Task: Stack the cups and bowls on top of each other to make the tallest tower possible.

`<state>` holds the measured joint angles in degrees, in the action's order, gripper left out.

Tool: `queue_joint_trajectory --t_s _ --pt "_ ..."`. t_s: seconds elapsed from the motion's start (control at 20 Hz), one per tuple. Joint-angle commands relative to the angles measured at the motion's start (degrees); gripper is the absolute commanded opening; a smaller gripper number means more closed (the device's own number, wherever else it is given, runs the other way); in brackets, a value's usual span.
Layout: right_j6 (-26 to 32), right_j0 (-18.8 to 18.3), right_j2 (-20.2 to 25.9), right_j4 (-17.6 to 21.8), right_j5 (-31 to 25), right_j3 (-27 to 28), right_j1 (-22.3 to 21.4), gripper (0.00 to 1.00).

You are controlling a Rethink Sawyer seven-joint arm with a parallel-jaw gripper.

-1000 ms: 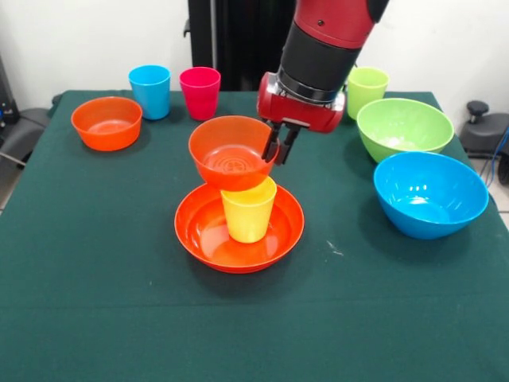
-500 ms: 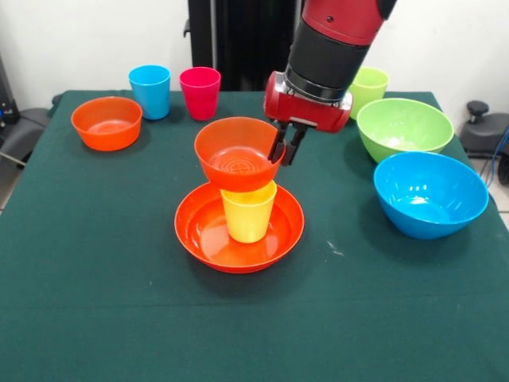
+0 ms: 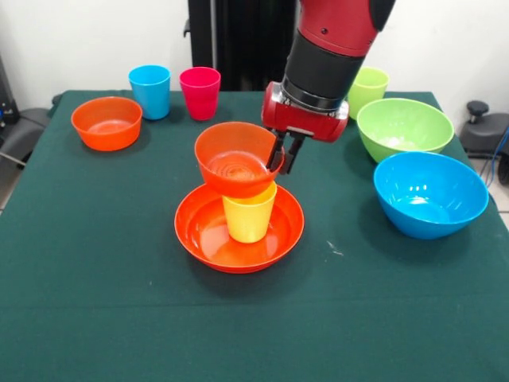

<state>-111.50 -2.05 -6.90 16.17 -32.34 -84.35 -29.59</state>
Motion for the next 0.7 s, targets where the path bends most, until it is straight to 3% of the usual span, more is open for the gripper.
queue_joint_trajectory --t_s 0.05,0.7 --pt "-9.1 1.2 2.9 -1.9 4.0 3.3 3.0 0.0" --pt "-8.2 2.2 1.7 -3.6 3.0 3.3 2.7 0.0"
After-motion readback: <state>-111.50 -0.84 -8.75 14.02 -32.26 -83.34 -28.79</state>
